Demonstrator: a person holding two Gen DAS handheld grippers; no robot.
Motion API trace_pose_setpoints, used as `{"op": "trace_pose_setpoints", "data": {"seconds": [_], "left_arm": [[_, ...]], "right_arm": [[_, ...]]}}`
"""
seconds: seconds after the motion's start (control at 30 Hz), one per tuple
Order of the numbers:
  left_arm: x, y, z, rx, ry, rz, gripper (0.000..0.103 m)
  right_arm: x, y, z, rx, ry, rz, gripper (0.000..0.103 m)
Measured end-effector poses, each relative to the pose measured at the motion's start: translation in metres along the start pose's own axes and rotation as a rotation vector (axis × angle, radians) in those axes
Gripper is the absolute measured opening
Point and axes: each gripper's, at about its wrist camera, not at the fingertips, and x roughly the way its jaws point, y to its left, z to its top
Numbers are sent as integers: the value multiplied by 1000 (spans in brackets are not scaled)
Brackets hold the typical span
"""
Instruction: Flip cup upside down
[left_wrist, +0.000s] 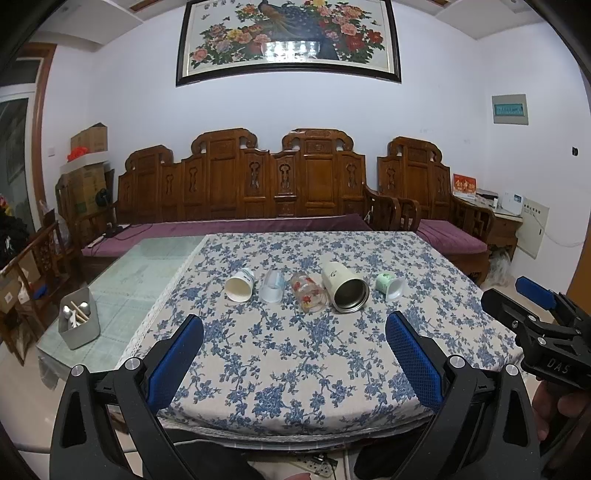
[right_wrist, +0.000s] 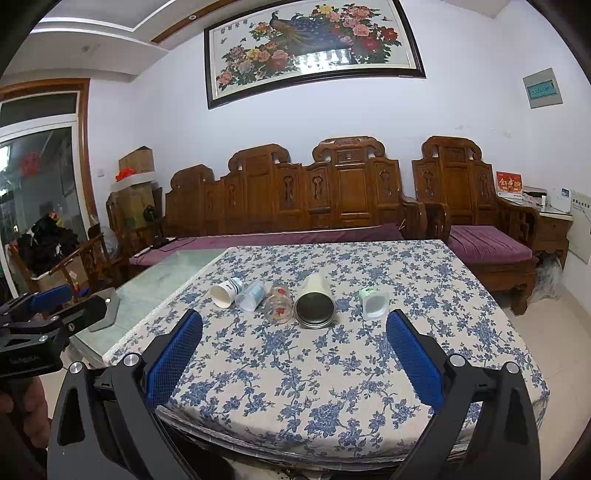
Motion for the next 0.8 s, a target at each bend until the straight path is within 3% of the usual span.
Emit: {"op": "trace_pose_setpoints", "data": {"seconds": [0.8], "left_arm": [[-8,-1,5,2,-19,-9,95]], "right_arm": [[-3,4,3,-2,-11,0,100]]}}
